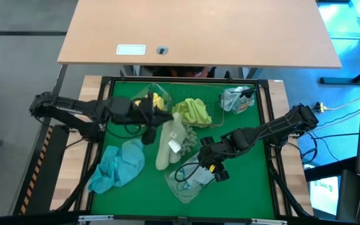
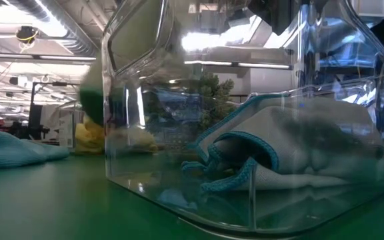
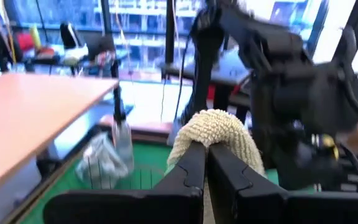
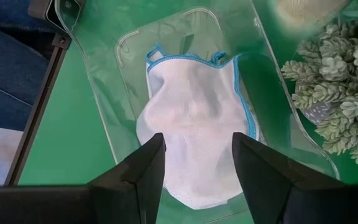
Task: Sort microfiber towel by color & place in baskets
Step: Put the green microfiber towel into the wire basket, then put the right blue microfiber towel into the bottom transparent bin
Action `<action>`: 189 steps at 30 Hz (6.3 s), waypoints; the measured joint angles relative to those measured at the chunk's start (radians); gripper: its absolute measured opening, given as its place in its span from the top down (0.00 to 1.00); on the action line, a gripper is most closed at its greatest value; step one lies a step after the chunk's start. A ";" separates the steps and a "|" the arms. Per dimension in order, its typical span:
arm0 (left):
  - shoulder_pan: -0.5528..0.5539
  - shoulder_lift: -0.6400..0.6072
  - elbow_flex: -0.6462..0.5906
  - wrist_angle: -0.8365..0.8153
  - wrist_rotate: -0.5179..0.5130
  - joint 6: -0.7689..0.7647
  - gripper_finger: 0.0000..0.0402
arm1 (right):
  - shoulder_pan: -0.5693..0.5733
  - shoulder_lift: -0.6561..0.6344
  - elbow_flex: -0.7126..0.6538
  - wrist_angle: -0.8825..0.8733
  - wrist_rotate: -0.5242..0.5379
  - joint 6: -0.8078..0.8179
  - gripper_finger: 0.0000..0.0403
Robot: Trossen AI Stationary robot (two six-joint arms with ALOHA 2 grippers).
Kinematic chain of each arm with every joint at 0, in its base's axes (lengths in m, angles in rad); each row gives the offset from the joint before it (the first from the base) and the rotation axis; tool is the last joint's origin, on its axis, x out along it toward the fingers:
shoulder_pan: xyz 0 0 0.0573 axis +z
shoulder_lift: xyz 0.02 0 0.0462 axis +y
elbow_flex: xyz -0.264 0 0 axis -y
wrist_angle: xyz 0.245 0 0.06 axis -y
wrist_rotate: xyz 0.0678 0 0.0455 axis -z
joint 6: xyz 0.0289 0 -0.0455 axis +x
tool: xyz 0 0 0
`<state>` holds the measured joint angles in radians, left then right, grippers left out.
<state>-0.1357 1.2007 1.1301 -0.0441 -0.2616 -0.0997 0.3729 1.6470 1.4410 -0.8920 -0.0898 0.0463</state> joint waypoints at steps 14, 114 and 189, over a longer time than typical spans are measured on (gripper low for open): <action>0.343 -0.001 0.000 0.451 0.324 -0.002 1.00 | 0.000 0.000 0.000 0.002 0.000 0.000 0.54; 0.467 0.403 0.163 -0.430 0.270 0.267 0.65 | 0.000 -0.021 0.000 -0.059 0.011 -0.002 0.54; -0.267 0.396 -0.277 -0.678 0.332 -0.515 0.81 | 0.000 -0.550 -0.516 0.247 0.176 0.001 0.54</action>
<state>-0.4030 1.5967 0.8536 -0.7218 0.0702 -0.6151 0.3729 1.0969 0.9253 -0.6455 0.0864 0.0471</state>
